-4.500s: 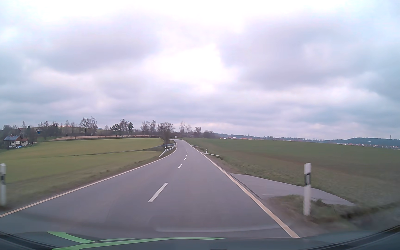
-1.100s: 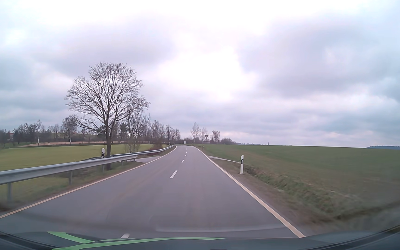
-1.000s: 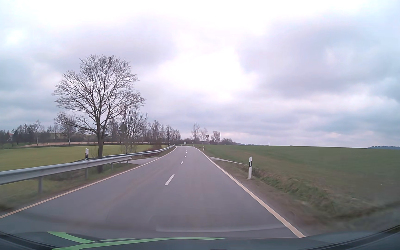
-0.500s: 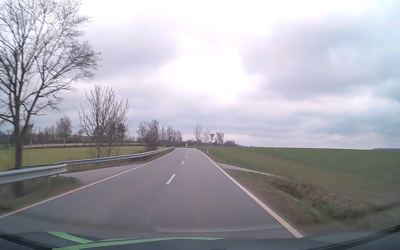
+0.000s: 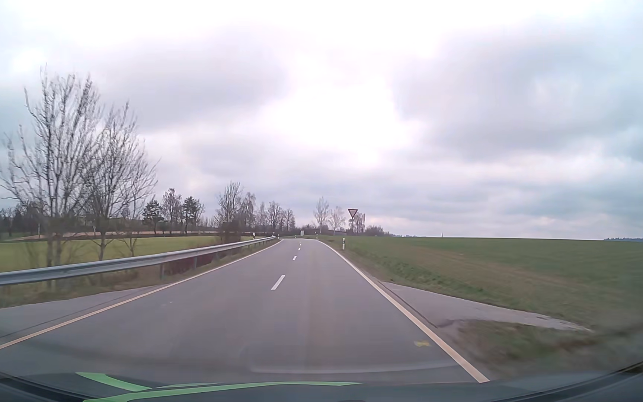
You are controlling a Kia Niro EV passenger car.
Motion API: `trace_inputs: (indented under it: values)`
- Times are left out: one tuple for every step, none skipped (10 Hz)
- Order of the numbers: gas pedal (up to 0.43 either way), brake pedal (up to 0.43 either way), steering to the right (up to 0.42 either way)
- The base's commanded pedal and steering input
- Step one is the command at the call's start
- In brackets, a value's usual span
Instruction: Follow the waypoints while adhering to traffic rules and regulations
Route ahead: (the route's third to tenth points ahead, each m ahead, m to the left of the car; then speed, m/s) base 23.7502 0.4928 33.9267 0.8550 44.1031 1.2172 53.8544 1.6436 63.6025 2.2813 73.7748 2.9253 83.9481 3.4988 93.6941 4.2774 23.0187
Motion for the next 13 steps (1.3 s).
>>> trace_inputs:
  values:
    - [0.098,0.000,-0.002]
    - [0.028,0.000,-0.001]
    - [0.000,0.000,-0.001]
    - [0.000,0.000,0.000]
    - [0.000,0.000,-0.001]
    - [0.000,0.000,0.000]
    - [0.000,0.000,0.000]
    - [0.000,0.000,0.000]
    - [0.000,0.000,-0.001]
    - [0.000,0.000,-0.002]
    - [0.000,0.000,-0.003]
    - [0.000,0.000,-0.003]
    - [0.000,0.000,-0.003]
